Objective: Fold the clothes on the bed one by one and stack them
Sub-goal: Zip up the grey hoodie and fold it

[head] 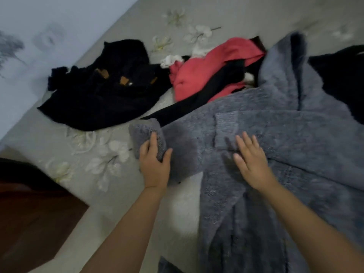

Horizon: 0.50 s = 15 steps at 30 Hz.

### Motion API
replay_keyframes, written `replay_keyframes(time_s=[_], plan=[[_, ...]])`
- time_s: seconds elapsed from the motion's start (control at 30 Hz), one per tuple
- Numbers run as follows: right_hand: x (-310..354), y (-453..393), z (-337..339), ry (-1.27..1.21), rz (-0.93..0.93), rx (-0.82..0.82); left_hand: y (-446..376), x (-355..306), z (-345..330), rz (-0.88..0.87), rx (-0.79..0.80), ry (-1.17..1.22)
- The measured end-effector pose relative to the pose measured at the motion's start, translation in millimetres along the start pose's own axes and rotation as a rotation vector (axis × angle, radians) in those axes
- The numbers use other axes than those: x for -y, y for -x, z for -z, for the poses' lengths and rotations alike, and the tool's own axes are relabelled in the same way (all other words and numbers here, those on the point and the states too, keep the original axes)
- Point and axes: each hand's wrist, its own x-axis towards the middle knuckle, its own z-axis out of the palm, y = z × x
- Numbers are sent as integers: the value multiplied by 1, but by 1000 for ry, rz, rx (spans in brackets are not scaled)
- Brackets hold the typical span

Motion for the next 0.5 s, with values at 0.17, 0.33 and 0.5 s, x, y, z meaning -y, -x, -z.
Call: replay_keyframes(time_s=[0.17, 0.33, 0.5], plan=[[-85, 48, 84, -71, -23, -205, 9, -128, -87, -540, 150, 119], [-173, 112, 145, -123, -177, -408, 58, -217, -190, -919, 574, 39], [-215, 138, 146, -277, -330, -458, 102, -203, -220, -995, 816, -202]])
